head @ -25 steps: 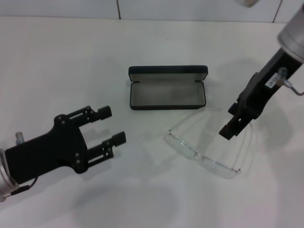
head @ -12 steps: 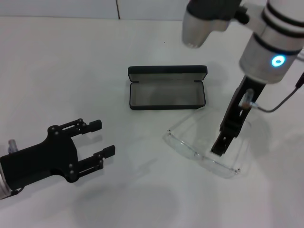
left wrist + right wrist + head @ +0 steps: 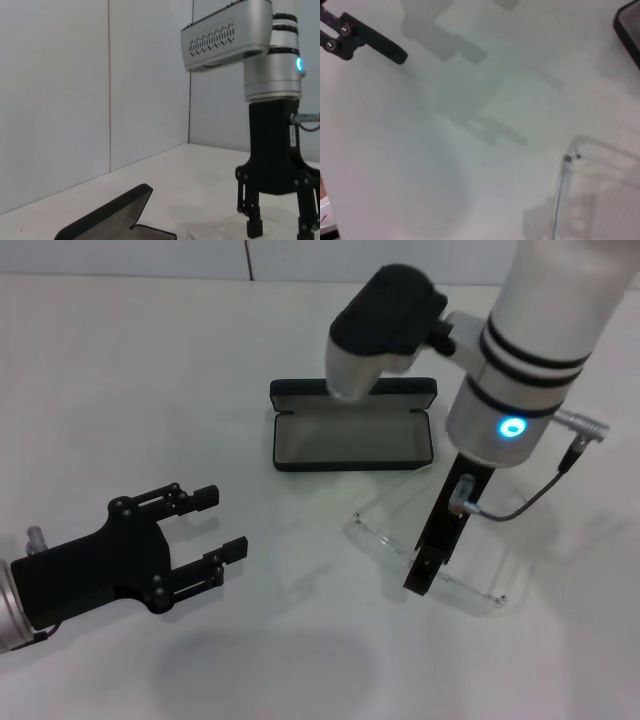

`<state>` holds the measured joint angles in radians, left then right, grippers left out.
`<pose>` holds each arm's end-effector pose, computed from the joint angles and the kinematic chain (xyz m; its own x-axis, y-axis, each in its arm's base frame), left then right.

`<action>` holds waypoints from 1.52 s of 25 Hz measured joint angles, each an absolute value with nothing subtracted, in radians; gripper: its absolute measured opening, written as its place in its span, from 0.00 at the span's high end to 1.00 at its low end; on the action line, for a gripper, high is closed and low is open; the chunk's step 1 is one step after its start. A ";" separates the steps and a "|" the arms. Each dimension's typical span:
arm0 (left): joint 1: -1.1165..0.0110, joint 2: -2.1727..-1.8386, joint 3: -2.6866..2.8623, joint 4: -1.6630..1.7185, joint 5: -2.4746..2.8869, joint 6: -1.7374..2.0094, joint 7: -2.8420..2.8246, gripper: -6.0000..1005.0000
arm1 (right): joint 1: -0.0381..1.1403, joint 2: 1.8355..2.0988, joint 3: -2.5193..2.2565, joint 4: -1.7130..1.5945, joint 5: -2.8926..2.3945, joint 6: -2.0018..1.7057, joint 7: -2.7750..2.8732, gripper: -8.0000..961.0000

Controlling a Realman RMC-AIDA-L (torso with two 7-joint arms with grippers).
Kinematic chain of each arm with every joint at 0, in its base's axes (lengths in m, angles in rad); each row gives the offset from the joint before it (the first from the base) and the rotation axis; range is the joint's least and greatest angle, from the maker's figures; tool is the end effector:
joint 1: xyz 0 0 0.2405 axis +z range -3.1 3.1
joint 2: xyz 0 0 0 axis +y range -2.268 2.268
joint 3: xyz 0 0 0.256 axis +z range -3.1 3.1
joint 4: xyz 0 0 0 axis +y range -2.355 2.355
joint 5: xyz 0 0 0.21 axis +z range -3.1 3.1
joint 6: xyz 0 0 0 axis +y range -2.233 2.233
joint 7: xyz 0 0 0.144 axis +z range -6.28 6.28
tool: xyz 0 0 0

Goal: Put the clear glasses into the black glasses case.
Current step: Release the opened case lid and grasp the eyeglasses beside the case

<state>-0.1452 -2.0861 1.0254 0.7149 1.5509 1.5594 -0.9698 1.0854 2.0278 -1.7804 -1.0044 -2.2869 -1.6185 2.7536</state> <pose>-0.3038 0.2416 -0.0070 0.7956 0.0963 0.5981 0.3524 -0.8766 -0.3277 0.0747 0.3463 -0.0735 0.7211 -0.4315 0.5420 -0.4025 -0.8977 -0.1791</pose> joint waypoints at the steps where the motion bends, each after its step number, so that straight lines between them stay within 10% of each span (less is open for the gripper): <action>1: -0.146 -2.086 1.025 0.713 1.551 1.557 -0.969 0.36 | 1.085 2.028 -1.795 -1.002 -2.284 -1.608 2.757 0.25; 28: -0.158 -2.088 1.031 0.692 1.551 1.526 -0.960 0.36 | 1.074 2.028 -1.893 -0.938 -2.244 -1.478 2.733 0.37; 31: -0.158 -2.088 1.031 0.692 1.551 1.526 -0.960 0.36 | 1.074 2.028 -1.893 -0.939 -2.246 -1.494 2.736 0.60; 38: -0.158 -2.088 1.030 0.692 1.551 1.526 -0.960 0.36 | 1.055 2.028 -1.889 -0.974 -2.261 -1.519 2.730 0.82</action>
<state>-0.1580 -2.0877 1.0297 0.6916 1.5508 1.5262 -0.9602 1.0551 2.0279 -1.8890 -0.9737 -2.2611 -1.5194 2.7300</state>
